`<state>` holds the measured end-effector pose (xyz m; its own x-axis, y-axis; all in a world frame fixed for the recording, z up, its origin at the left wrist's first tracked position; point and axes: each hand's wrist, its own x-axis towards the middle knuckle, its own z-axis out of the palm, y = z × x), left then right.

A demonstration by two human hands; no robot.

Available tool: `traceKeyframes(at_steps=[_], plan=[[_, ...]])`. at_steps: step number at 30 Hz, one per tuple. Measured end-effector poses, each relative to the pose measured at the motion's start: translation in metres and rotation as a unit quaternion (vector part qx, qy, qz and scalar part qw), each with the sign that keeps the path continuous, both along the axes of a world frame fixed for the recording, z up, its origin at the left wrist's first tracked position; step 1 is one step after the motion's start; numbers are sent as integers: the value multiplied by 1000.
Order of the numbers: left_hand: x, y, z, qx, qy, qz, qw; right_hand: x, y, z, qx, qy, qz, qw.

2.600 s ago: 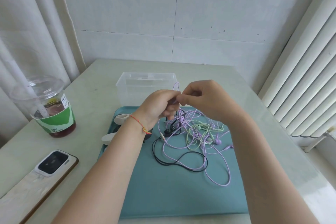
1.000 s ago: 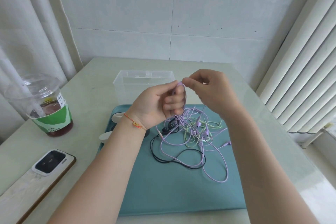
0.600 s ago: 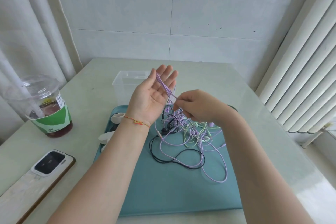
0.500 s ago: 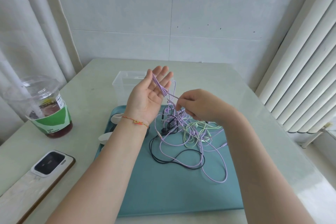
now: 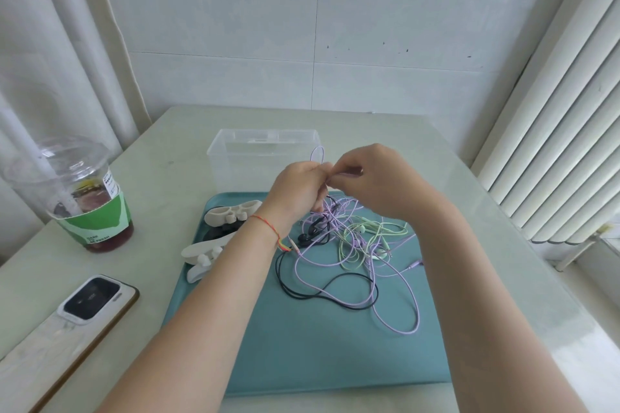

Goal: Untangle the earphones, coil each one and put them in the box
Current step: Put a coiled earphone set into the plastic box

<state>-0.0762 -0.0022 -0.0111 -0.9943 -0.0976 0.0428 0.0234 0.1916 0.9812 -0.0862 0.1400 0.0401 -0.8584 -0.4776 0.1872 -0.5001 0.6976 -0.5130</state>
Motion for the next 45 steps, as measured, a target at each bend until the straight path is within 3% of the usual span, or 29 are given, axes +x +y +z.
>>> traceKeyframes(at_steps=[7, 11, 16, 19, 24, 35, 45], plan=[[10, -7, 17, 30, -35, -31, 998, -2, -3, -3, -115, 12, 32, 993], [9, -13, 15, 48, -52, -55, 996, -1, -9, -8, -123, 18, 45, 991], [5, -13, 13, 222, -110, -88, 965, -1, -14, -9, -165, 36, 40, 985], [2, -14, 10, 261, -131, -95, 952, -3, -17, -14, -170, 17, 43, 984], [0, -10, 6, 220, -119, -13, 968, -6, -19, -20, -154, 15, 24, 988], [-5, -8, -4, 74, -53, 65, 994, -11, -26, -31, -161, -30, -30, 986], [-5, -11, -1, 174, -45, 23, 983, -11, -25, -31, -203, -51, -23, 977]])
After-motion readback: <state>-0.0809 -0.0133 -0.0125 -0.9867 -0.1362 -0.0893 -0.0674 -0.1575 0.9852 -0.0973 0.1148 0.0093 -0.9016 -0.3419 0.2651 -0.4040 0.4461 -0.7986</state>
